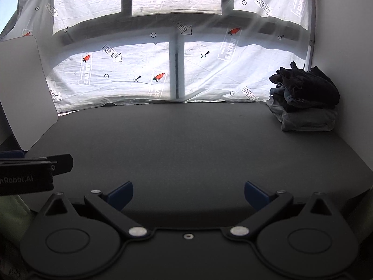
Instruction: Fold clothes
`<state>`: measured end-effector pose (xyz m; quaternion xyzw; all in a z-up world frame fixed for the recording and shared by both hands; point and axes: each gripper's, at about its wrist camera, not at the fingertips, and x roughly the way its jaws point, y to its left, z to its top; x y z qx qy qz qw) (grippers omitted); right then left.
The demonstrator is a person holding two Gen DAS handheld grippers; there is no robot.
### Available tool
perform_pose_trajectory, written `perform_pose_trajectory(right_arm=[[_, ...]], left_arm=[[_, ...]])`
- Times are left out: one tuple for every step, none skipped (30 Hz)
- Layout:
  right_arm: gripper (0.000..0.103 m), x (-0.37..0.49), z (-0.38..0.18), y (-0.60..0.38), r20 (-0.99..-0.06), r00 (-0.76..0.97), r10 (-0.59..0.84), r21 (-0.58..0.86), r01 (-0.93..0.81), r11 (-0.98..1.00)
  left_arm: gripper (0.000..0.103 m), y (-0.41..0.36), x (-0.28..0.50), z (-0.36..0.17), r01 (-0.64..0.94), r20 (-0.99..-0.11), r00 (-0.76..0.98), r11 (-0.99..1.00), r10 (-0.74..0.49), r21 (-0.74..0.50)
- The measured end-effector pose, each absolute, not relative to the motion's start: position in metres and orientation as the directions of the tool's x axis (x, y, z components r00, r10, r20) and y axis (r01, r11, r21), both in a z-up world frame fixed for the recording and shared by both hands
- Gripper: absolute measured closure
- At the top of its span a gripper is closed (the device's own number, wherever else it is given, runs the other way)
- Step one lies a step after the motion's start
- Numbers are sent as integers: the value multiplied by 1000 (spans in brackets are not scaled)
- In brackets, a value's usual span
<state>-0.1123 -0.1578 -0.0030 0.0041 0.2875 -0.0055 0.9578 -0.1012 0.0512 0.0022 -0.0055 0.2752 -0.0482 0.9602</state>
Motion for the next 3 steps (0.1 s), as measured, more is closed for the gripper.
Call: perform_pose_trajectory(right_arm=[[0,-112,-3,-158,-550,835,-7,5,11,1000],[0,-112,-3,-157,-550,835,-6,5,10,1000],[0,-112,-3,-157,-550,835,-4,5,8,1000]], left_arm=[[0,51,-102,2,89,-528,844,995,-95,-36],[0,51,-102,2,88,-527,844,995,-94,-36],[0,52,-102,2,87,-527,845,996,-93,-35]])
